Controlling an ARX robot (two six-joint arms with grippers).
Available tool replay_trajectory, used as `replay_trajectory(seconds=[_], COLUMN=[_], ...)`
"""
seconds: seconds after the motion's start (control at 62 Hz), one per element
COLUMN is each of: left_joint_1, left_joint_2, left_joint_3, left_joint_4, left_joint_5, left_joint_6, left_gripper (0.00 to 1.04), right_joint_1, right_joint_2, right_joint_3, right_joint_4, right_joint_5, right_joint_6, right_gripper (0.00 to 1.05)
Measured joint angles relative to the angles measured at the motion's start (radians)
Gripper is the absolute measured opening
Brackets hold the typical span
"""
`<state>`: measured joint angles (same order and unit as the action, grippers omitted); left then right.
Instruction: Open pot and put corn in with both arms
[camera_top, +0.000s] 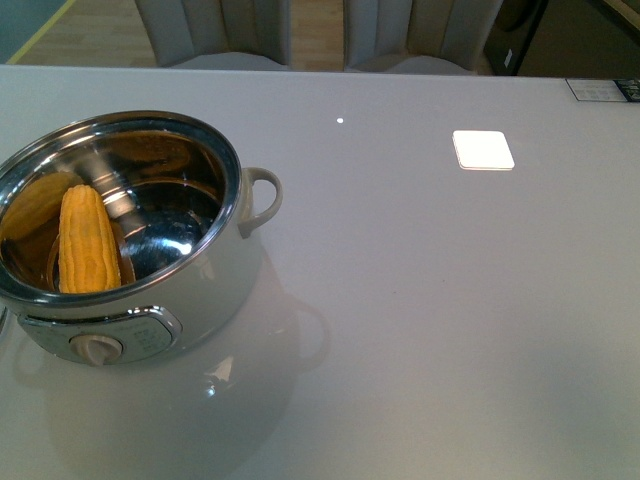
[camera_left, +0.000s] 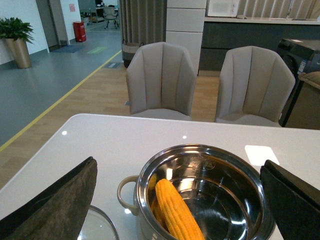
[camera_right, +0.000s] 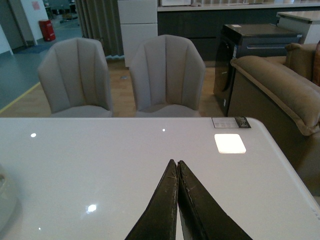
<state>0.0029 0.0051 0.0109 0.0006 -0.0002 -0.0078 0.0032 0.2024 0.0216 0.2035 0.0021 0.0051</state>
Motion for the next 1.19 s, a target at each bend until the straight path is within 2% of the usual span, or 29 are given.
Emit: replay_trajectory(seconds=[0.097,0.161,0.21,0.645,1.015,1.128,1.193], left_joint_1=[0.000,0.000,0.000,0.000,0.000,0.000,0.000], left_joint_2=[0.000,0.000,0.000,0.000,0.000,0.000,0.000], left_joint_3=[0.000,0.000,0.000,0.000,0.000,0.000,0.000], left_joint_4=[0.000,0.000,0.000,0.000,0.000,0.000,0.000], left_joint_5=[0.000,0.000,0.000,0.000,0.000,0.000,0.000], left_joint_6=[0.000,0.000,0.000,0.000,0.000,0.000,0.000], left_gripper=[0.98,0.98,0.98,0.98,0.98,0.98,0.98], right_joint_1=[0.000,0.000,0.000,0.000,0.000,0.000,0.000], right_joint_2=[-0.032,-0.125,-0.175,-0.196,-0.196,-0.196,-0.196], right_joint_3=[0.000,0.000,0.000,0.000,0.000,0.000,0.000], right_joint_4=[-0.032,-0.159,-0.193,-0.202,-0.202,-0.202,-0.202], right_joint_5=[0.000,-0.002,-0.001,0.000,0.000,0.000,0.000], right_joint_6=[0.000,0.000,0.000,-0.002,-0.002,-0.002,-0.002], right_gripper=[0.02,0.02,0.02,0.03,0.71,0.96,0.96])
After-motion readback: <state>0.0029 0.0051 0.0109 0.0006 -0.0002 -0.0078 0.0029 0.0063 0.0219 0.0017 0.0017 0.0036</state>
